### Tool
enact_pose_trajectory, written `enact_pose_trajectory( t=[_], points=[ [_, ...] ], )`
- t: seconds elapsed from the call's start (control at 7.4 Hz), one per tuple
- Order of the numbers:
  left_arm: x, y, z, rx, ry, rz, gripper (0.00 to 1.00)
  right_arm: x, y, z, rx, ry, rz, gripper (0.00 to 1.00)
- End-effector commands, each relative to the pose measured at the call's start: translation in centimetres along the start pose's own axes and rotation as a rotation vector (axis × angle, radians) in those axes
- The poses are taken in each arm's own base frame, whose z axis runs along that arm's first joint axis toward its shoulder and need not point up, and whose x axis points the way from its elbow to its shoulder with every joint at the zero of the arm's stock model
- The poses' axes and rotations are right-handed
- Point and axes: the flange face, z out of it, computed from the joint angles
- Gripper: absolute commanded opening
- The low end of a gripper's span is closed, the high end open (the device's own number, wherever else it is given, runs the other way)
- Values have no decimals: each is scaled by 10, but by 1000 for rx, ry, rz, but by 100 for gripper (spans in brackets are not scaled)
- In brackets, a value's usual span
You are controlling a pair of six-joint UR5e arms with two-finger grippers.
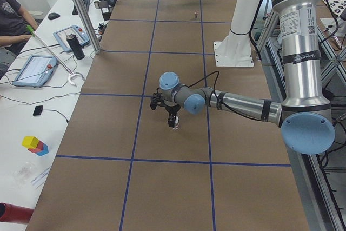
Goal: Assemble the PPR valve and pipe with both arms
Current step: 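Reach the left gripper down and grasp the white PPR valve body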
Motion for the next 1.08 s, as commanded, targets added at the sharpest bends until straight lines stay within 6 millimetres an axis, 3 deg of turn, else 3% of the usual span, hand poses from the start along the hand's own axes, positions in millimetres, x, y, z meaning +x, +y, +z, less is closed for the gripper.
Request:
enact_pose_trajectory(
  t=[0.0,0.41,0.95],
  points=[
    [4,1,5,-4,-12,9,99,2,-3,4,-5,2,2,100],
    [7,0,10,-13,-11,16,91,4,-3,6,-11,1,7,100],
    [7,-2,13,-15,-14,16,90,5,-3,7,-13,2,7,100]
  ],
)
